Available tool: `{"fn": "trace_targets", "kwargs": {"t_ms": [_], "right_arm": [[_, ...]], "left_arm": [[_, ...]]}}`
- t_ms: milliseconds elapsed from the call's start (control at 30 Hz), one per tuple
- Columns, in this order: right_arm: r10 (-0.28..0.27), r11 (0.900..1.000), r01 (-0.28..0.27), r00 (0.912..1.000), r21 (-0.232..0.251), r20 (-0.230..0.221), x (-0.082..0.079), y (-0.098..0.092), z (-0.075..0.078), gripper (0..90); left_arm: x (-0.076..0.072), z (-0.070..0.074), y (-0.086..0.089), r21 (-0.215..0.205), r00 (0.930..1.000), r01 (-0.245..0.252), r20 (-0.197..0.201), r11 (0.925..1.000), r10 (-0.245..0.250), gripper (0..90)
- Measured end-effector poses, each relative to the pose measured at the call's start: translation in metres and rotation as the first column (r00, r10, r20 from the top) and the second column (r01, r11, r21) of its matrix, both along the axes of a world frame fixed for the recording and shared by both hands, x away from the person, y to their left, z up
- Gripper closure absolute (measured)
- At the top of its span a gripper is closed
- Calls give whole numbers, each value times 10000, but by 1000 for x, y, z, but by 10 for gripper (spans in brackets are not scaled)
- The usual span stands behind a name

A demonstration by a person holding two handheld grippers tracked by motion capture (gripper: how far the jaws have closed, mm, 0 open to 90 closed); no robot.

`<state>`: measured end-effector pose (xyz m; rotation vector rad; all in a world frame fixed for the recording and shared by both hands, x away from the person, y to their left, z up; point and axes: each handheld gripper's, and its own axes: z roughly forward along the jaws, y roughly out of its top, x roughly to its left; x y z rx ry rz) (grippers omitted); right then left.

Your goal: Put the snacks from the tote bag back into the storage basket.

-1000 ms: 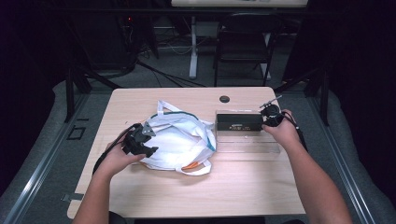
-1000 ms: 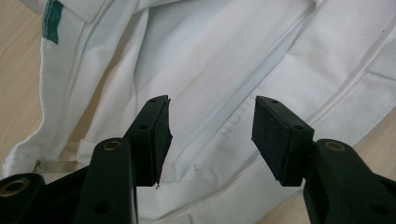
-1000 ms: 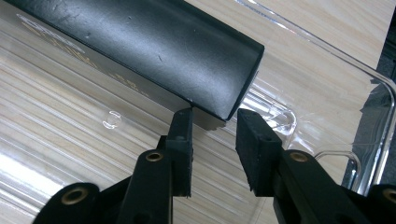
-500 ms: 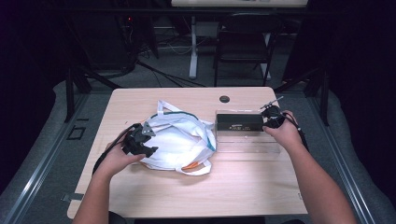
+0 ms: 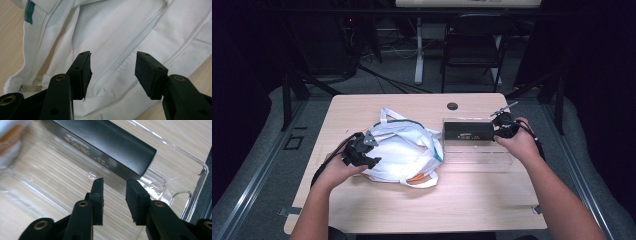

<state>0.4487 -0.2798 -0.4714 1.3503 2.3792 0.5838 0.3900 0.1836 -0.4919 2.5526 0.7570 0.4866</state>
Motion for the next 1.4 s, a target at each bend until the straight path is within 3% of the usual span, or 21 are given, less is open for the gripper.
{"fn": "trace_targets", "kwargs": {"t_ms": [167, 433, 833, 1400], "right_arm": [[444, 9989, -447, 9985, 108, 332, -11, 9, 14, 712], [916, 9953, -931, 9945, 278, 511, -28, 21, 27, 700], [1304, 9904, -1331, 9892, 377, 670, -42, 34, 33, 688], [2227, 9718, -2287, 9701, 573, 963, -63, 61, 32, 666]], "left_arm": [[0, 0, 1, -70, 10000, -47, 25, 10000, 47, 465], [0, 1, 4, -96, 9999, -116, 69, 9999, 117, 466], [0, 1, 4, -157, 9999, -116, 46, 9998, 116, 464], [0, 2, 5, -177, 9998, -167, 53, 9997, 168, 462]]}}
